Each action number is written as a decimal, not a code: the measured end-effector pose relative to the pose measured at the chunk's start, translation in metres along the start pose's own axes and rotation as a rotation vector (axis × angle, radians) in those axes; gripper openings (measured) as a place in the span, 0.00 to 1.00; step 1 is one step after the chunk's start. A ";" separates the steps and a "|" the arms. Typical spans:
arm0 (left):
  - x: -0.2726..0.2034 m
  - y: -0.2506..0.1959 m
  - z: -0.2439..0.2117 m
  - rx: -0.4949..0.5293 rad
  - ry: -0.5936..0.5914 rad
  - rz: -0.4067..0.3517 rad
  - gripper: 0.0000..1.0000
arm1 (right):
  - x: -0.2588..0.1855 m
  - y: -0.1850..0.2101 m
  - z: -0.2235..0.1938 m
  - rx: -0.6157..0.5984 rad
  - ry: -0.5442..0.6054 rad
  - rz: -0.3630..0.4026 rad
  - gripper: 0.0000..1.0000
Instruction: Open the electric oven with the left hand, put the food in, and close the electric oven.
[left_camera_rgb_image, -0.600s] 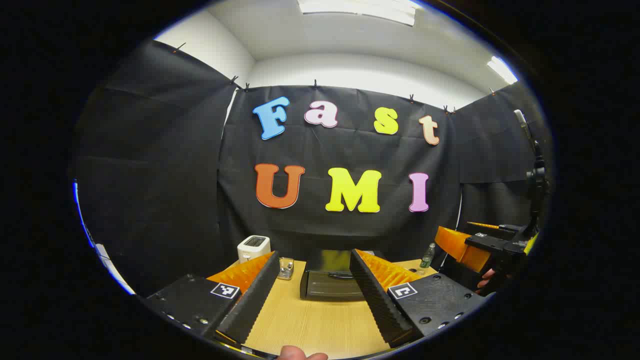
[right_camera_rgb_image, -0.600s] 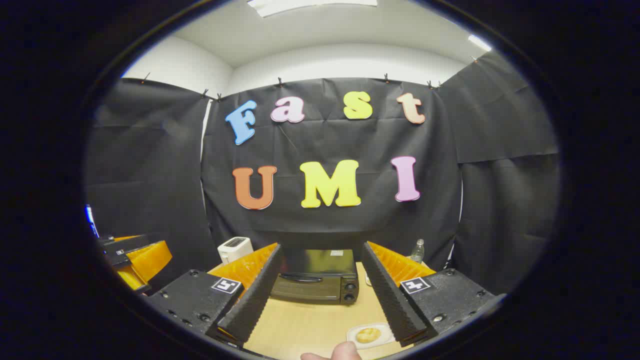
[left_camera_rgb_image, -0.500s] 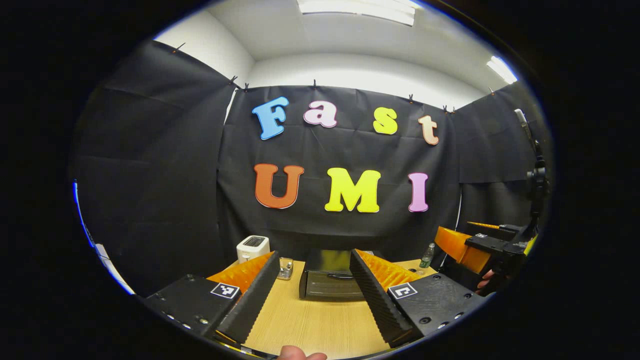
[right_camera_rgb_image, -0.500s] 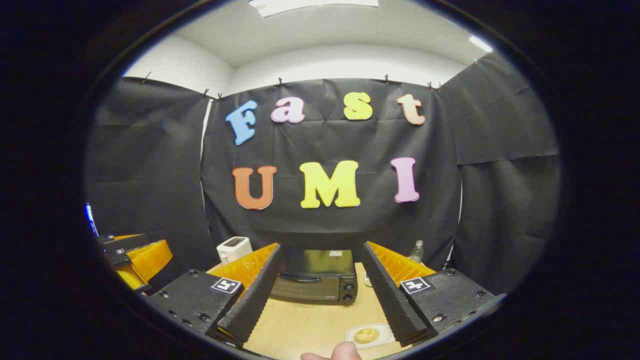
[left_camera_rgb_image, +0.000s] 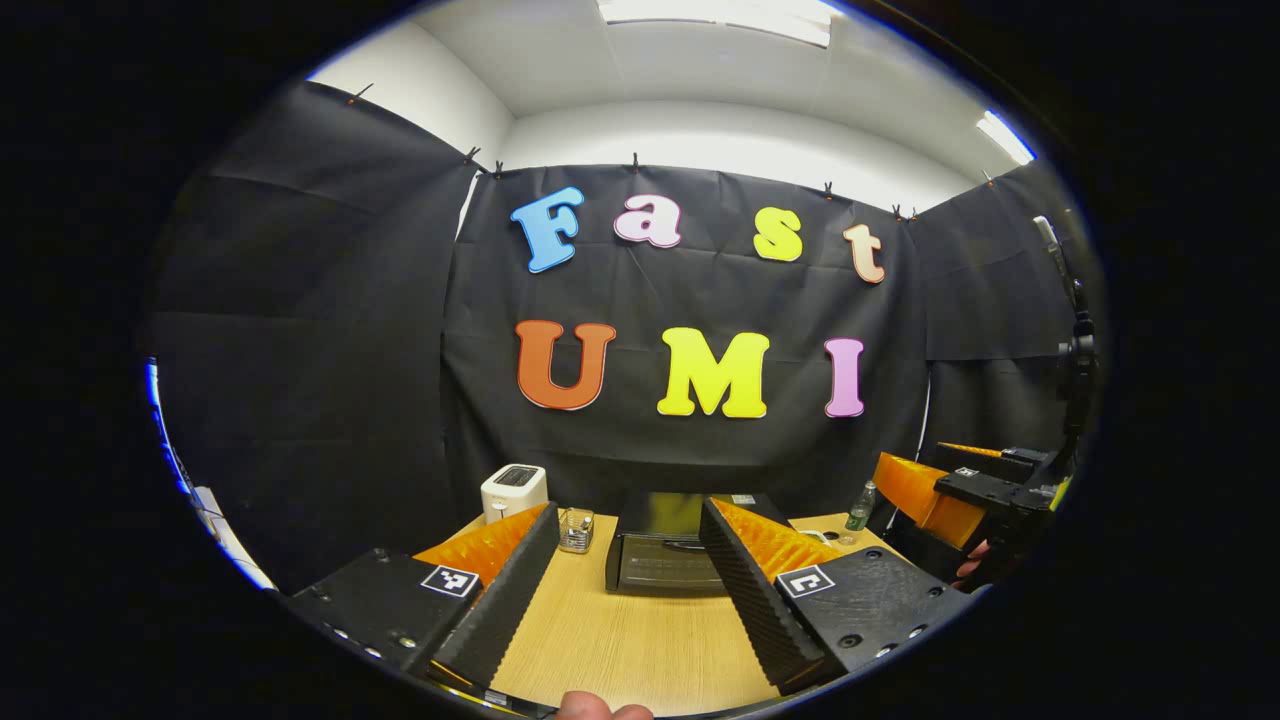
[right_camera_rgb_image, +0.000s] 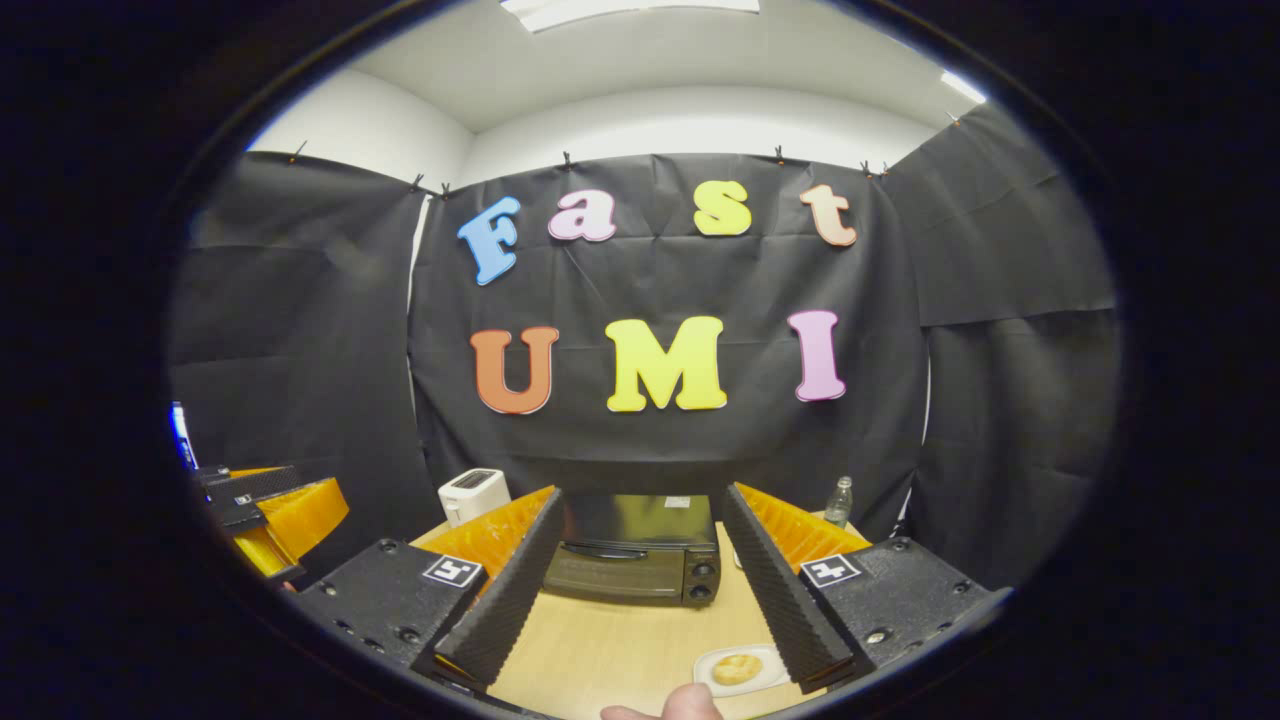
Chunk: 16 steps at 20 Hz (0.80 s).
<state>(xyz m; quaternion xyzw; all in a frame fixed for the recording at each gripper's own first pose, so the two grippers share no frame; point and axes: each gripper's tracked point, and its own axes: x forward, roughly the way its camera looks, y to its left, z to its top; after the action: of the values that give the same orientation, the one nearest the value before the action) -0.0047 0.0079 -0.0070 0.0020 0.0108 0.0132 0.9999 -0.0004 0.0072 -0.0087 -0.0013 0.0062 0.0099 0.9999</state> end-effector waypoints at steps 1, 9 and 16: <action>0.001 0.000 -0.001 0.000 0.000 0.002 0.92 | 0.000 0.000 0.002 0.001 -0.003 0.001 1.00; -0.005 -0.003 -0.001 0.003 0.000 -0.002 0.92 | -0.004 -0.001 -0.001 0.002 -0.004 0.001 1.00; -0.010 0.000 -0.003 0.007 0.003 0.015 0.92 | -0.007 0.003 -0.005 -0.004 0.000 0.014 1.00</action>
<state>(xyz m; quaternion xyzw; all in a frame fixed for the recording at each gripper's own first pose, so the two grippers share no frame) -0.0146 0.0079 -0.0100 0.0055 0.0122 0.0207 0.9997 -0.0078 0.0097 -0.0141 -0.0034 0.0062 0.0170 0.9998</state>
